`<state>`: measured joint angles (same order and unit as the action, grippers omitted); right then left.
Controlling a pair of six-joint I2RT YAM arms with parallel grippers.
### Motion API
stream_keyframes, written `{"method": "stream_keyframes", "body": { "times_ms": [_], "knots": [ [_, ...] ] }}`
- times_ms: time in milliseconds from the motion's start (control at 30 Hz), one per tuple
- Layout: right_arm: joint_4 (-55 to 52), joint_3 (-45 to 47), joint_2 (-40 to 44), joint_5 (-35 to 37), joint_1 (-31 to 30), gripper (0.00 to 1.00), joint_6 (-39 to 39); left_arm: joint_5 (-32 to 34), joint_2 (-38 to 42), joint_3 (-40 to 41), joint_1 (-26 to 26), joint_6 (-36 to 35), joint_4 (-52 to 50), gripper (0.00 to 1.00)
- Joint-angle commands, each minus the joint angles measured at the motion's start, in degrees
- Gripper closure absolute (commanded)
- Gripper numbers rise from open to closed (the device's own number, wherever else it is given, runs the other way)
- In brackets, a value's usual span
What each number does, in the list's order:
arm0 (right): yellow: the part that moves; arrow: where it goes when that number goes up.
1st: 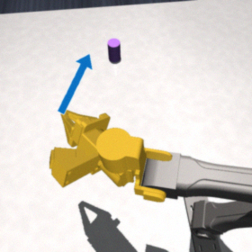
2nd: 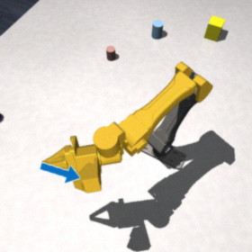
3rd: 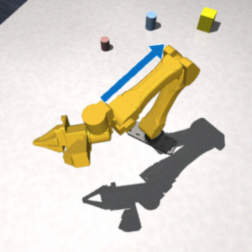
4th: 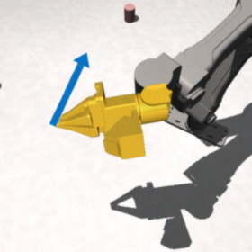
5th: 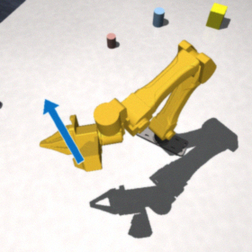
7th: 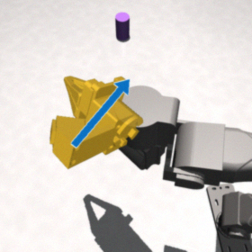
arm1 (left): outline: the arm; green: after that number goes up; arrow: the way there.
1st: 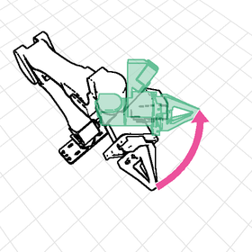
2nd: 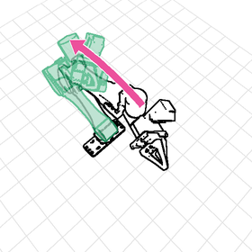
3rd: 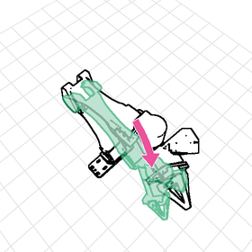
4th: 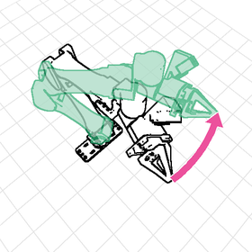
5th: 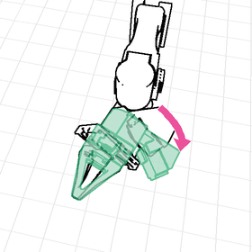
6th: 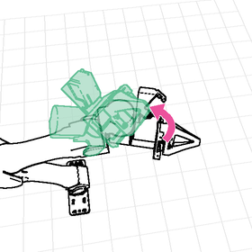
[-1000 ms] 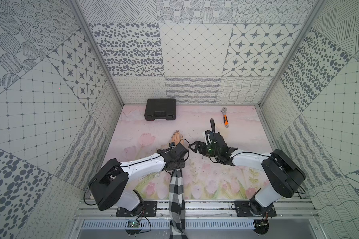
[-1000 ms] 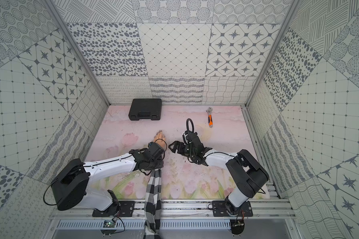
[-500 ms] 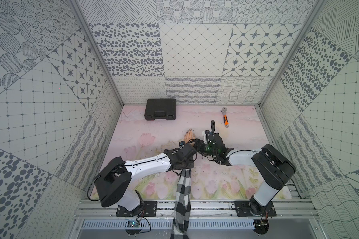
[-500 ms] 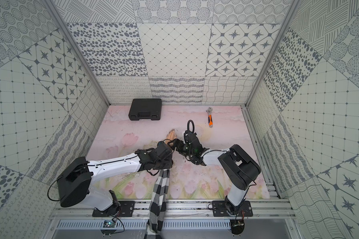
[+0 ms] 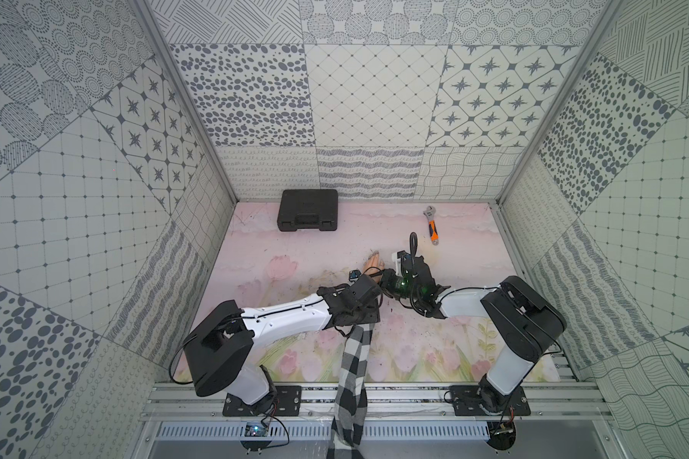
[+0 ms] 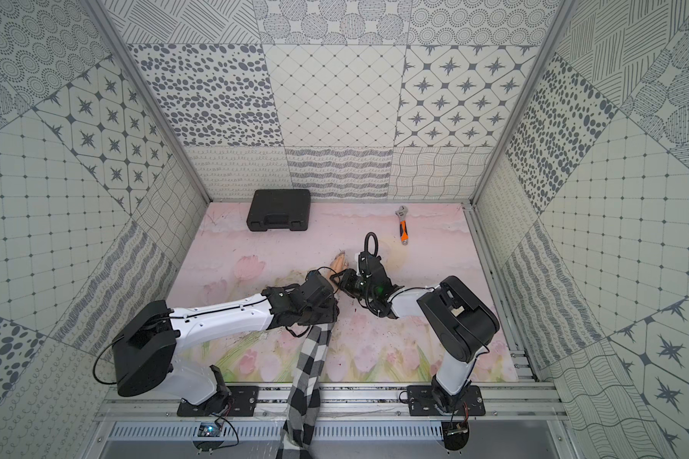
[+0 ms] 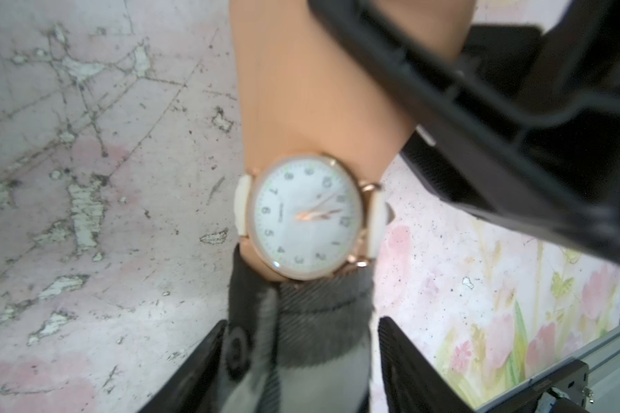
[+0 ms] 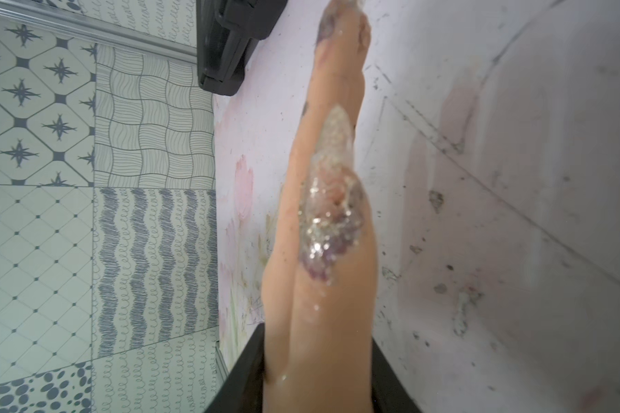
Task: Take off the watch
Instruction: Adjust the hand at the center of the board.
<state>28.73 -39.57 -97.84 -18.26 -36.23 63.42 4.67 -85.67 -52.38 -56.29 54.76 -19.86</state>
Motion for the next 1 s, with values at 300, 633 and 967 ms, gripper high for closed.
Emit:
{"method": "stream_keyframes", "body": {
  "times_ms": [300, 633, 967],
  "knots": [
    [-44.49, -10.17, 18.57, 13.08, -0.56, 0.70, -13.55, 8.49, 15.47, 3.26, 2.81, 0.61, -4.72, 0.01],
    [-82.98, -34.47, 9.64, 28.41, -4.63, 0.74, -21.15, 4.32, 21.31, 8.56, 14.84, -0.40, -7.21, 0.01],
    [-103.76, -57.52, -12.80, 40.25, -9.84, 0.73, -25.36, 1.75, 21.13, 10.36, 20.32, 0.41, -8.59, 0.02]
  ]
}}
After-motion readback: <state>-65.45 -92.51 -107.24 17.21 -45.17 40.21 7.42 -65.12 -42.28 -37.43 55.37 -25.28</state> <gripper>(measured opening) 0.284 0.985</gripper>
